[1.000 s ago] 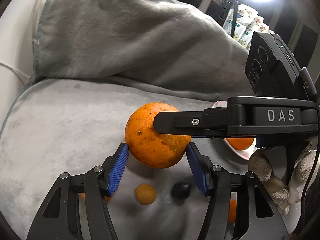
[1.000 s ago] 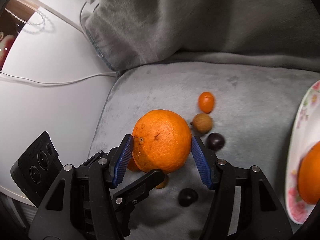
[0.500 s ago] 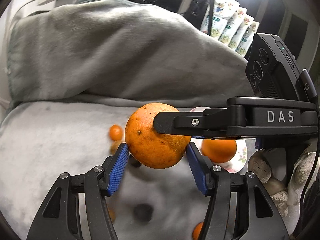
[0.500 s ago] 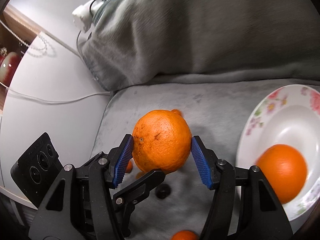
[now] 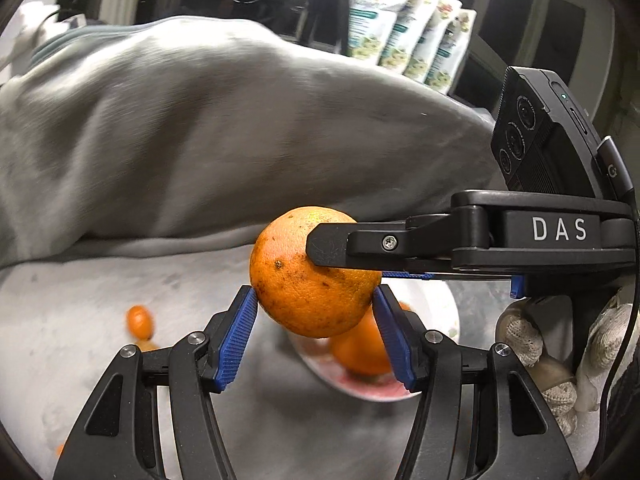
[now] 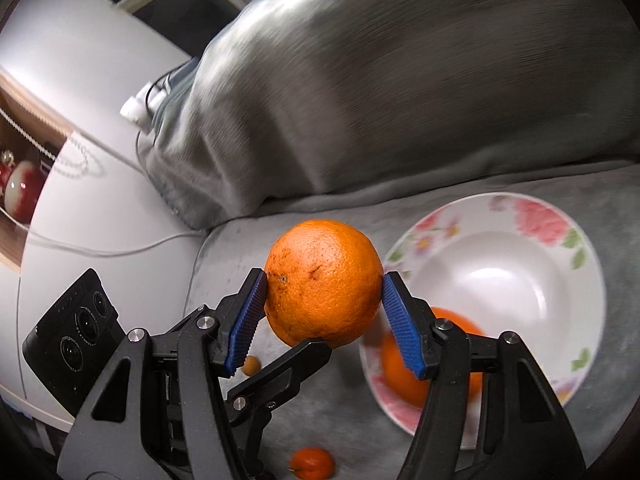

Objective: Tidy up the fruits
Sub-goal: 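Carry the bumpy orange with the right gripper onto the plate beside the first orange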

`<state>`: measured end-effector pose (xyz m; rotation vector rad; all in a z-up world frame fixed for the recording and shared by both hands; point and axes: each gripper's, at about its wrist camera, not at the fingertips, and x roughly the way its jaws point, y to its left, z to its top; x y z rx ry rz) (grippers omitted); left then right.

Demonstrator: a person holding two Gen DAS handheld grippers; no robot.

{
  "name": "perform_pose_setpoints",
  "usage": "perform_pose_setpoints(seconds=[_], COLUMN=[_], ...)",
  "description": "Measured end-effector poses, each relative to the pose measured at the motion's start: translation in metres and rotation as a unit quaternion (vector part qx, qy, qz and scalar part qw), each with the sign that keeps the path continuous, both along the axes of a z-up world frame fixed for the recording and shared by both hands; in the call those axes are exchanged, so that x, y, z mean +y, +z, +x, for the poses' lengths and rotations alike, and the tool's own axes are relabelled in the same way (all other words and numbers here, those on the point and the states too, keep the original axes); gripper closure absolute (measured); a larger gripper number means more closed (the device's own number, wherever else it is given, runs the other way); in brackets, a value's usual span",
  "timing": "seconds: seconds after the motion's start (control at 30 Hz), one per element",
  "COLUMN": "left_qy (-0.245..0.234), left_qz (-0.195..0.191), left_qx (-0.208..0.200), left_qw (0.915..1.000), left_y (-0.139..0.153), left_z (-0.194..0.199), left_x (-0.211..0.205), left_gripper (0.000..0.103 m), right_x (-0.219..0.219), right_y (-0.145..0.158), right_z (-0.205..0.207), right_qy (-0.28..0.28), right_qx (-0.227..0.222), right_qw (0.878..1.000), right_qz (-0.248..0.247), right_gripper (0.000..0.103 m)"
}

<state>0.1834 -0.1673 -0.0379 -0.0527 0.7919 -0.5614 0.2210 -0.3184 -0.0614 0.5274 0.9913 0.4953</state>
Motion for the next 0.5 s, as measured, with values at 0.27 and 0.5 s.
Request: perform_pose_setpoints(seconds=[0.27, 0.5], left_qy=[-0.030, -0.055], left_qz=[0.008, 0.020], left_qx=[0.003, 0.006], left_qw=[0.9995, 0.9983], left_y=[0.000, -0.005], left_z=[0.007, 0.004], left_x=[-0.038, -0.061], left_gripper=[0.043, 0.045], right_x=[-0.035, -0.060], right_y=[-0.002, -0.008], right_z=[0.001, -0.003], right_qy=[-0.033, -0.061], right_qx=[0.003, 0.007], right_qw=[0.999, 0.998], right_qz=[0.006, 0.011], right_gripper=[0.040, 0.040])
